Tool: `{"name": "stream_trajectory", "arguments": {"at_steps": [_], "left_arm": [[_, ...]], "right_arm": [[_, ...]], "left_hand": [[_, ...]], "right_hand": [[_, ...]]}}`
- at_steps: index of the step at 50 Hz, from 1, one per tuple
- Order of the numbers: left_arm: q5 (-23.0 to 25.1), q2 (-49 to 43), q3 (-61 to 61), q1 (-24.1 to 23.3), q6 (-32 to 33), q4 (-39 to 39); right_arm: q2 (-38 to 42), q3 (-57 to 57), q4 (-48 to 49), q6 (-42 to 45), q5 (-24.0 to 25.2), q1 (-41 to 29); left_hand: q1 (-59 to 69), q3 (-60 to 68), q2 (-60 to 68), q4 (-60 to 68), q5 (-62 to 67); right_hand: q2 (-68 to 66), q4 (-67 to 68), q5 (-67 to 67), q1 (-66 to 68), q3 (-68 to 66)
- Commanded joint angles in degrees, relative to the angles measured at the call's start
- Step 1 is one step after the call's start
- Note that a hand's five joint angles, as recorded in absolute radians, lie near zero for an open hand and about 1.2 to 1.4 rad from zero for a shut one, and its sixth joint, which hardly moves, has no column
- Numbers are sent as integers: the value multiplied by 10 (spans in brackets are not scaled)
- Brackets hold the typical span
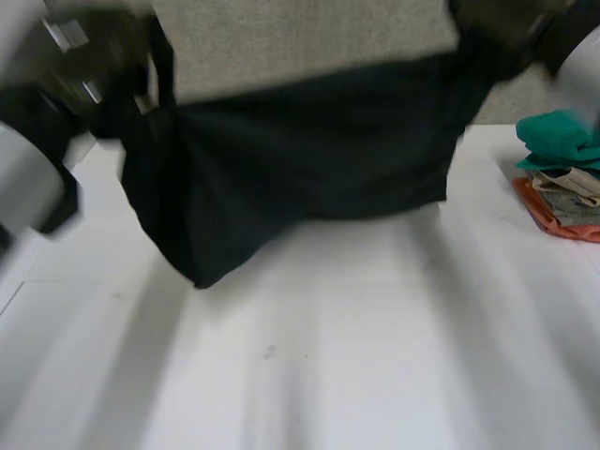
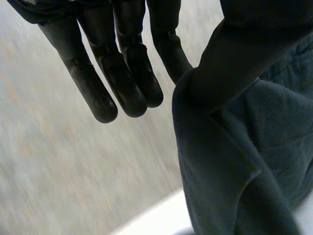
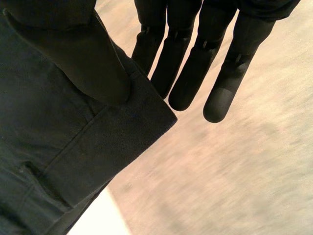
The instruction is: Fold the laundry.
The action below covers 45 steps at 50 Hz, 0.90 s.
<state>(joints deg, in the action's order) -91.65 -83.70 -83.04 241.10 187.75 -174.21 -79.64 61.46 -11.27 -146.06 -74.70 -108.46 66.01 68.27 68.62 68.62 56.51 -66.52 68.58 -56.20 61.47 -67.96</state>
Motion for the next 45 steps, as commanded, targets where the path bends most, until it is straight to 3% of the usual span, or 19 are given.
{"name": "stream_trajectory", "arguments": {"at_steps": [1, 7, 13, 16, 25, 30, 31, 32, 33, 34, 35, 38, 45], "left_arm": [[-11, 35, 201, -3, 7, 40], [-15, -31, 323, 1, 16, 38], [-13, -131, 384, 4, 30, 18], [-5, -208, 396, 2, 28, -34], [17, -412, 399, 12, 38, -167], [-5, -517, 451, 30, 38, -195], [-17, -544, 476, 35, 33, -199], [-20, -552, 487, 36, 28, -198], [-24, -557, 495, 36, 24, -196], [-26, -558, 502, 37, 19, -192], [-27, -557, 510, 34, 11, -182], [-26, -535, 505, 32, 5, -157], [-48, -436, 411, 32, 9, -83]], "right_arm": [[-97, -70, 37, -140, 11, 25], [-61, -106, 64, -183, 3, 3], [5, -95, 94, -183, -35, -25], [61, -91, 153, -186, -82, -41], [222, -65, 336, -192, -139, -90], [336, -105, 477, -167, -235, -99], [367, -123, 514, -151, -261, -103], [382, -134, 524, -143, -268, -105], [394, -144, 526, -135, -266, -108], [403, -157, 522, -129, -262, -110], [411, -171, 505, -121, -250, -114], [400, -173, 458, -122, -229, -112], [303, -130, 276, -198, -122, -75]], "left_hand": [[140, 117, 114, 114, 135], [140, 117, 114, 114, 135], [140, 117, 114, 114, 135], [140, 117, 114, 114, 135], [140, 117, 114, 114, 135], [118, 96, 92, 92, 113], [2, -21, -24, -24, -3], [-159, -182, -185, -185, -164], [-319, -342, -345, -345, -324], [-512, -535, -538, -538, -517], [-560, -583, -586, -586, -565], [-560, -583, -586, -586, -565], [-560, -583, -586, -586, -565]], "right_hand": [[-135, 114, -138, 185, -120], [-135, 114, -138, 185, -120], [-135, 114, -138, 185, -120], [-135, 114, -138, 185, -120], [-135, 114, -138, 185, -120], [-135, 114, -138, 185, -120], [-38, 17, -41, 89, -24], [188, -208, 185, -137, 202], [456, -477, 453, -406, 471], [565, -586, 562, -515, 580], [565, -586, 562, -515, 580], [565, -586, 562, -515, 580], [565, -586, 562, -515, 580]]}}
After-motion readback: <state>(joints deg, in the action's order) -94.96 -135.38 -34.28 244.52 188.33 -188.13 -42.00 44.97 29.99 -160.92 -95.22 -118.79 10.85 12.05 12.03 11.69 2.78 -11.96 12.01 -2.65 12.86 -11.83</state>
